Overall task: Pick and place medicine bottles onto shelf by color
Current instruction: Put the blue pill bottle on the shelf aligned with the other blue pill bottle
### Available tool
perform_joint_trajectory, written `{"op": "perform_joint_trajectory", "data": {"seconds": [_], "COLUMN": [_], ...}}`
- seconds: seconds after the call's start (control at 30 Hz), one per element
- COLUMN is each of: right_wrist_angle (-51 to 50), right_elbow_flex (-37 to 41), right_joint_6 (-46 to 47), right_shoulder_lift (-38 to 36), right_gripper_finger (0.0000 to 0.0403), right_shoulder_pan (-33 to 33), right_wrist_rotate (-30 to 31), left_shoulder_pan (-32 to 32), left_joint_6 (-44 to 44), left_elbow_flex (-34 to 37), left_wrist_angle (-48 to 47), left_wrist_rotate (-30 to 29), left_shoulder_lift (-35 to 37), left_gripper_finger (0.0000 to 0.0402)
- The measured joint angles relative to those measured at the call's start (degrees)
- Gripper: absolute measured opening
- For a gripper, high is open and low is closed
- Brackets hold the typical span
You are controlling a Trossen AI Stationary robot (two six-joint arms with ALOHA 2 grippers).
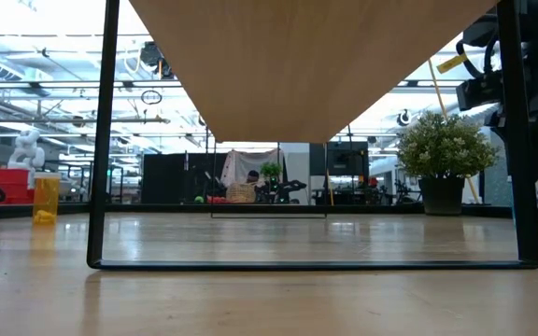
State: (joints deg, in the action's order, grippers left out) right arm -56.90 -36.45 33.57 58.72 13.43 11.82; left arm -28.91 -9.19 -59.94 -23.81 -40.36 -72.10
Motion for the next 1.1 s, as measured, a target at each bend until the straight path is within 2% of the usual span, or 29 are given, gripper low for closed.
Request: {"op": "perform_joint_trajectory", "data": {"seconds": [0.23, 0.5, 1.1], "right_wrist_angle": [2.4, 3.5, 3.5], "right_elbow_flex": [0.0, -1.7, -17.9], "right_joint_6": [0.0, 3.3, 3.9], "right_shoulder_lift": [0.0, 0.0, 0.0], "right_gripper_finger": [0.012, 0.012, 0.012], "right_shoulder_pan": [0.0, 0.0, 0.1], "right_wrist_rotate": [-0.2, -6.3, -7.6], "left_shoulder_pan": [0.0, 0.0, 0.0], "left_joint_6": [0.0, 0.0, 0.0], "left_elbow_flex": [0.0, 0.0, 0.0], "left_wrist_angle": [0.0, 0.0, 0.1], "left_wrist_rotate": [0.0, 0.0, 0.0], "left_shoulder_lift": [0.0, 0.0, 0.0], "left_gripper_finger": [0.0154, 0.0154, 0.0154]}}
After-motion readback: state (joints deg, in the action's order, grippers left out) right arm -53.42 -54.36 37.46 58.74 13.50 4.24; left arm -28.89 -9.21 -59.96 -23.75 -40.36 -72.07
